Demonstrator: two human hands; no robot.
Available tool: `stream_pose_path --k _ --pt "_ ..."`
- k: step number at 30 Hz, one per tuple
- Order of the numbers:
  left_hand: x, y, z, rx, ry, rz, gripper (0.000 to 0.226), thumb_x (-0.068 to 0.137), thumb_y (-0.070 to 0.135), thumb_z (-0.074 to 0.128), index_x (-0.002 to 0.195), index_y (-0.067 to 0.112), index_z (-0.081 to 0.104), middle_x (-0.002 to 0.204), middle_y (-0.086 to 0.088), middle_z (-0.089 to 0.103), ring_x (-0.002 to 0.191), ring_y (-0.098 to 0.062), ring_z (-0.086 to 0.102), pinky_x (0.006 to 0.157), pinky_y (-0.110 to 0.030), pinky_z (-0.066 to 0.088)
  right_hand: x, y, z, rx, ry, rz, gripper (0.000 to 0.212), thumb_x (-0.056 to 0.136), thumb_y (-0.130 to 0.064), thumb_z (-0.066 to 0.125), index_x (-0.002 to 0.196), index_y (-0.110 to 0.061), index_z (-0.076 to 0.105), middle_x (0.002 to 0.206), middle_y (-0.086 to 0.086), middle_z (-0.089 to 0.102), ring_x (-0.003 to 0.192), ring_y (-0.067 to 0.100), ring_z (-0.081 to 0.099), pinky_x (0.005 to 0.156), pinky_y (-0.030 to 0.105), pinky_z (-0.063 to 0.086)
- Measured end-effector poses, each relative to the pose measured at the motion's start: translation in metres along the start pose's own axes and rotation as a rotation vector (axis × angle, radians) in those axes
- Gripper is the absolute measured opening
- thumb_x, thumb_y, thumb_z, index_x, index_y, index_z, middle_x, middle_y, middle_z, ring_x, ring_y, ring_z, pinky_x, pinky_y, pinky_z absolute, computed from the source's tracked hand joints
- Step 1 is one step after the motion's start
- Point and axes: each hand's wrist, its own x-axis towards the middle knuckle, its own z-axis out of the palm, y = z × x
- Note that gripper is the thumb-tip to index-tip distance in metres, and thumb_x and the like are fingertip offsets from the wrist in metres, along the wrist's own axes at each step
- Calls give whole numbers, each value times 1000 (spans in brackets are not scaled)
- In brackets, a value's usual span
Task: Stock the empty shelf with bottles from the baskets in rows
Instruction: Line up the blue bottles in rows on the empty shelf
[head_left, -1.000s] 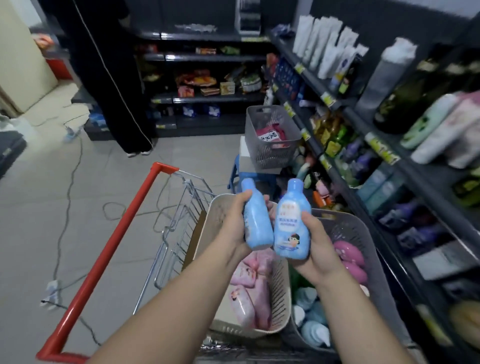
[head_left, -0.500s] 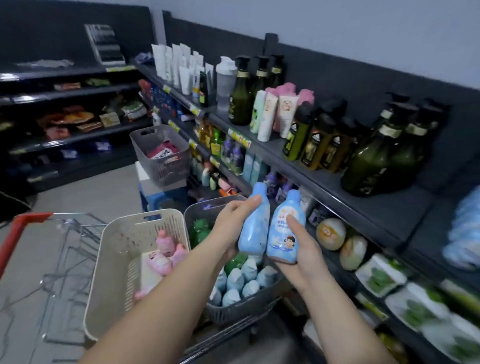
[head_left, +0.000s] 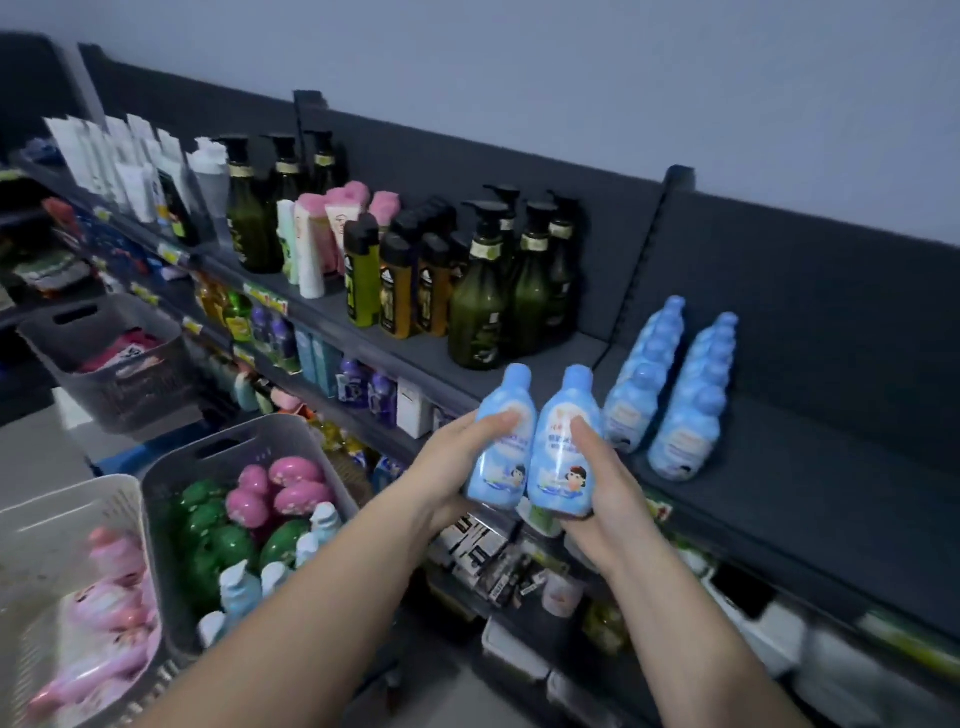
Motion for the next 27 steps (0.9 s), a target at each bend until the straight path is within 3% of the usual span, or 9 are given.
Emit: stream_pose_path --k 2,5,8,10,16,19,21,25,27 --pt "6 -6 33 -7 -18 0 34 92 31 61 117 8 61 107 -20 71 88 -33 68 77 -44 54 -9 -23 -22 3 13 -51 54 79 -33 64 128 -11 58 115 15 71 101 29 70 72 40 60" --pt "12 -16 82 7 -81 7 42 91 38 58 119 7 61 102 -15 73 82 -27 72 63 -35 58 -25 -55 -60 24 60 -98 54 78 -36 65 125 -11 61 114 13 72 101 28 70 76 41 59" --pt "20 -19 124 47 -158 29 47 91 39 55 124 6 60 114 -18 70 102 -34 68 87 -48 54 -35 -85 -91 17 90 -140 57 76 -40 67 125 -11 61 119 14 70 109 31 67 90 49 54" --pt "29 -15 146 74 -186 50 43 96 35 53 124 3 59 115 -21 69 105 -37 66 91 -52 52 -37 -106 -105 -47 121 -187 55 77 -40 66 122 -9 62 115 14 71 105 31 69 81 44 58" --pt "61 3 202 257 -333 145 21 99 23 54 104 6 63 92 -12 73 78 -24 71 63 -36 57 -43 -160 -146 -146 238 -354 47 78 -40 68 113 -8 64 107 12 72 93 26 69 79 39 56" --pt "81 13 237 286 -419 130 26 101 23 50 110 3 62 101 -15 71 91 -28 69 81 -47 58 -42 -185 -158 -134 265 -404 29 92 -35 60 108 -11 65 98 7 73 89 22 69 82 39 54" --pt "95 18 258 304 -456 108 28 101 24 48 114 2 59 102 -16 69 93 -28 68 86 -49 54 -39 -201 -166 -146 285 -445 32 93 -36 59 110 -10 65 98 8 72 91 23 68 83 40 53" --pt "125 23 292 370 -530 98 18 101 24 47 105 7 53 88 -11 64 71 -21 67 62 -37 58 -25 -226 -184 -190 346 -505 38 91 -40 61 112 -8 63 97 9 69 92 26 65 83 40 51" --pt "144 32 306 410 -582 137 22 100 27 51 108 7 53 88 -10 65 68 -20 66 57 -32 55 -13 -241 -188 -200 362 -530 46 90 -42 61 119 -6 61 109 15 70 102 33 67 94 47 50"
